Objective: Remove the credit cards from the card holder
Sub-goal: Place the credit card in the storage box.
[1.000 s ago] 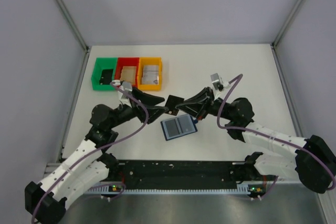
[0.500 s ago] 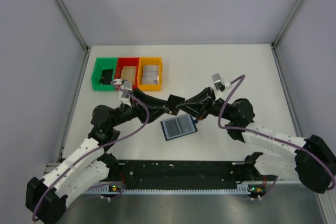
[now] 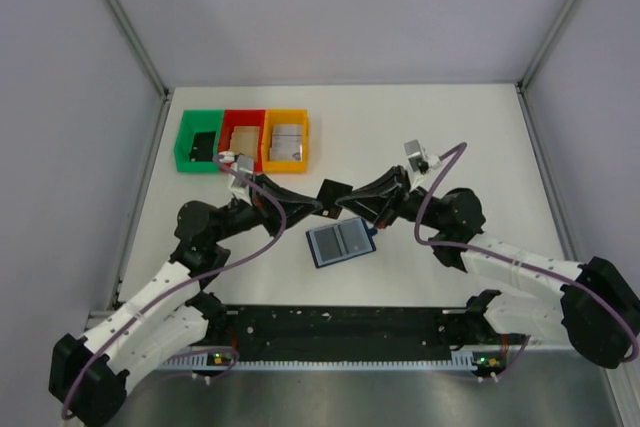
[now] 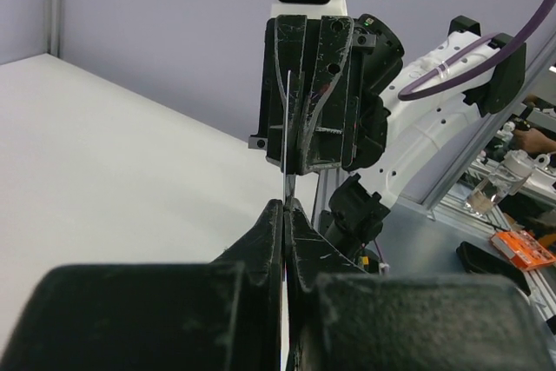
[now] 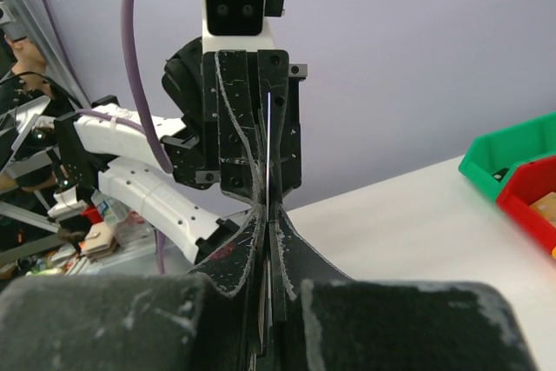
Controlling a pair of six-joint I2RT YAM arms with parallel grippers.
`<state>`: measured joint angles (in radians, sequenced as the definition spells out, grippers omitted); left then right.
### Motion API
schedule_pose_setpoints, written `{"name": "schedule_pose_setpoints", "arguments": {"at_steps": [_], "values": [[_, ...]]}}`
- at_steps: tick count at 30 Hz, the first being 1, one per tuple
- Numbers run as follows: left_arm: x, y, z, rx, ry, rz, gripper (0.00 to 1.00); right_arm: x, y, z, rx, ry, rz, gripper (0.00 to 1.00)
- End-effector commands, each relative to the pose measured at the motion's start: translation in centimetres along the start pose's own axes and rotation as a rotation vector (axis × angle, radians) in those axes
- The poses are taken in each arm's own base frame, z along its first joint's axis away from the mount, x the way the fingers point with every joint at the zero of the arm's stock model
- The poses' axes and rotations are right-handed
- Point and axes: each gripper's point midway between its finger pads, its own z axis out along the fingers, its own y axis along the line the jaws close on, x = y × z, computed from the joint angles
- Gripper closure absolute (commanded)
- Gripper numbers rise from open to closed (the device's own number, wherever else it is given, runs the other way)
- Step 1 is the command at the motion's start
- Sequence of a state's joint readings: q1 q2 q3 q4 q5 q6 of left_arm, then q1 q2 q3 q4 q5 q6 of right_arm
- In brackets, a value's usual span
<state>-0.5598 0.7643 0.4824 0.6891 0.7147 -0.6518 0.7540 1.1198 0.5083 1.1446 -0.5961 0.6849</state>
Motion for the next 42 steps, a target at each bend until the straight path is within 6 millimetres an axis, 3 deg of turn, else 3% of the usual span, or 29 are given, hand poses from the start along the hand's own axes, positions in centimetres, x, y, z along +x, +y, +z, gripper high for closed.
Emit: {"name": "schedule_pose_setpoints", "arguments": {"at_steps": [1,2,6,8,11,16,27,32,36,42], "values": [[-1.2,-0.5,0.3,0.022,-0.025,0.069,1.00,-0.8,0.2,0.0,-0.007,-0.035,-0.027,1.00],[-1.1,-0.4,0.2,0.017,-0.021,0.077,1.00,-0.8,0.0,-0.1,0.004,-0.035,-0.028,0.96],[-1.2,1.0,-0.2,-0.078,-0.012,0.120,1.00,-0.3,-1.2,-0.5,0.069,-0.022,-0.040,0.42],[-1.0,2.8,-0.8,-0.184,0.030,0.170,1.00,0.1,-2.4,-1.1,0.132,-0.004,-0.051,0.26],[-0.6,5.5,-2.3,-0.347,0.147,0.236,1.00,1.1,-4.7,-2.3,0.270,0.045,-0.047,0.11],[-1.1,10.2,-5.5,-0.605,0.301,0.292,1.00,2.7,-6.5,-3.9,0.380,0.142,-0.093,0.07],[-3.0,20.6,-16.3,-1.076,0.640,0.305,1.00,5.4,-7.6,-5.8,0.407,0.276,-0.191,0.03],[-7.6,24.4,-20.4,-1.271,0.520,0.332,1.00,6.5,-7.5,-6.4,0.376,0.314,-0.223,0.02],[-9.6,27.5,-22.6,-1.295,0.476,0.316,1.00,6.4,-7.1,-7.1,0.355,0.263,-0.279,0.02],[-9.5,32.0,-25.1,-1.189,0.507,0.232,1.00,6.2,-6.6,-7.4,0.352,0.261,-0.319,0.02]]}}
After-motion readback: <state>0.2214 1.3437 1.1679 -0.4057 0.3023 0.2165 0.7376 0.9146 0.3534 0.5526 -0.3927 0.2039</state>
